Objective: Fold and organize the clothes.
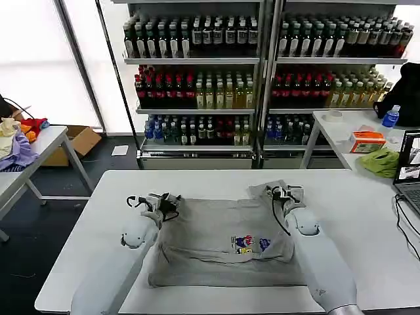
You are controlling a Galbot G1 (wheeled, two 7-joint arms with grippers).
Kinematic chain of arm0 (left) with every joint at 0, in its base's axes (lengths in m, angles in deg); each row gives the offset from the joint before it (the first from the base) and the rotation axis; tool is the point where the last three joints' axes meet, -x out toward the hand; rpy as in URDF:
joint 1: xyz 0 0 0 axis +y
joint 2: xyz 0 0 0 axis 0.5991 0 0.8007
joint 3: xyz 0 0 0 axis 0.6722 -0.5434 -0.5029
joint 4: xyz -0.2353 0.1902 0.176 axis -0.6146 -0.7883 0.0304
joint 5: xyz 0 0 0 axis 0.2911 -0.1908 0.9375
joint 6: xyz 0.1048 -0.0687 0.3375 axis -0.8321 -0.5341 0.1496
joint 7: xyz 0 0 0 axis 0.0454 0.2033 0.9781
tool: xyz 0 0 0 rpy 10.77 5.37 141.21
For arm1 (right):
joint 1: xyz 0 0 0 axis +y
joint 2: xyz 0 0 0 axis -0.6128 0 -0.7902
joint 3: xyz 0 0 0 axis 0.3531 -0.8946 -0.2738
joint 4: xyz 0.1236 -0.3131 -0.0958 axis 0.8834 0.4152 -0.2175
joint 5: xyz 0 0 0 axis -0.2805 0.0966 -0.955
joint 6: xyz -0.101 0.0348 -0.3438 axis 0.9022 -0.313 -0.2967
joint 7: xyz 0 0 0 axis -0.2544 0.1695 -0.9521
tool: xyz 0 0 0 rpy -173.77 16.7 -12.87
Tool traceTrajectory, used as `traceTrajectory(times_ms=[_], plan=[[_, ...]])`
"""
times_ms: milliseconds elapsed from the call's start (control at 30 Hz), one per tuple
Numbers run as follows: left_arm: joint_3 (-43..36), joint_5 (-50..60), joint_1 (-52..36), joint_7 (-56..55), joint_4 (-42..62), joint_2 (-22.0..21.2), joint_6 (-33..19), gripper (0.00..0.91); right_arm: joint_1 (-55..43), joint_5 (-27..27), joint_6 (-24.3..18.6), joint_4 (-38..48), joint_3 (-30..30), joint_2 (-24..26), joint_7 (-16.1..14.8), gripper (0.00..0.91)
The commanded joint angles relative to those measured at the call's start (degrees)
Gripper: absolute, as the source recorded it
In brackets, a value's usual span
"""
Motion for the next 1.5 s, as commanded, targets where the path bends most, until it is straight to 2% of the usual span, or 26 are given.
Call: traceTrajectory(times_ms=[33,67,100,133,167,200,233,267,300,400,433,467,500,667,833,1033,1133,1200,1367,1400,1500], plan=[[0.2,0.2,3.3,0.4,-4.1,0.7,0.9,0.01,2.1,-0.6,0.3,-0.2,0.6,-0.6,0.5,0.665],[0.5,0.2,3.4,0.5,-4.2,0.7,0.9,0.01,2.2,-0.7,0.4,-0.3,0.6,-0.5,0.7,0.665],[0.7,0.2,3.5,0.4,-4.2,0.7,1.0,0.05,2.3,-0.8,0.4,-0.3,0.6,-0.5,0.8,0.665],[0.9,0.1,3.5,0.4,-4.4,0.6,1.0,0.665,2.4,-1.1,0.4,-0.2,0.5,-0.5,0.7,0.665],[1.2,-0.1,3.6,0.4,-4.5,0.7,1.1,0.907,2.5,-1.3,0.4,-0.2,0.5,-0.5,0.7,0.665],[1.3,-0.3,3.7,0.6,-4.8,0.8,1.2,0.907,2.5,-1.4,0.4,-0.1,0.5,-0.5,1.0,0.665],[1.3,-0.3,3.9,0.7,-5.0,1.0,1.1,0.333,2.5,-1.4,0.4,-0.1,0.5,-0.5,1.1,0.665],[1.4,-0.4,4.2,0.8,-5.2,1.1,1.1,0.333,2.4,-1.3,0.4,-0.1,0.5,-0.7,1.4,0.665],[1.5,-0.4,4.5,1.0,-5.3,1.1,1.1,0.01,2.4,-1.3,0.4,-0.2,0.6,-0.7,1.6,0.675],[1.5,-0.2,5.2,1.2,-5.2,0.8,0.9,0.0,2.7,-1.3,0.9,-0.8,0.4,-0.7,1.5,0.665],[1.6,-0.1,5.3,1.1,-5.2,0.6,0.5,0.0,2.8,-1.3,0.9,-0.9,0.4,-0.8,1.4,0.554],[1.7,-0.1,5.4,1.1,-5.1,0.4,0.3,0.0,3.0,-1.3,0.6,-1.1,0.4,-0.8,1.4,0.383],[1.8,-0.1,5.4,1.0,-5.1,0.2,0.2,0.0,3.1,-1.4,0.4,-1.1,0.4,-1.0,1.5,0.0],[2.1,-0.4,5.2,0.5,-5.4,0.0,-0.6,0.0,3.3,-0.6,-0.9,-1.5,0.9,-1.7,3.3,0.0],[2.8,-0.7,5.2,-0.5,-5.6,-0.3,-5.3,0.0,3.8,0.8,-1.8,-4.1,1.1,-1.4,3.6,0.0],[3.8,-0.8,6.8,-0.7,-10.3,0.0,-7.5,0.0,6.1,2.2,-1.7,-13.6,2.0,-1.1,4.5,0.0],[4.4,-0.7,8.5,-0.9,-14.1,0.5,-7.4,0.0,8.6,2.4,-1.0,-21.0,2.3,-0.4,5.4,0.0],[4.7,-0.5,10.0,-0.9,-16.0,1.1,-7.4,0.0,11.9,2.4,-0.3,-27.1,2.4,0.3,6.3,0.0],[5.3,0.1,14.5,-0.8,-20.9,2.3,-7.2,0.0,17.9,2.4,0.0,-36.1,3.5,1.5,7.6,0.0],[5.5,0.8,16.0,-0.8,-22.1,2.5,-7.3,0.0,21.3,0.1,-0.4,-39.3,4.8,1.2,7.8,0.0],[6.2,1.8,20.7,-0.7,-25.4,2.8,-7.5,0.0,27.9,0.2,-0.3,-45.0,7.5,1.1,8.0,0.0]])
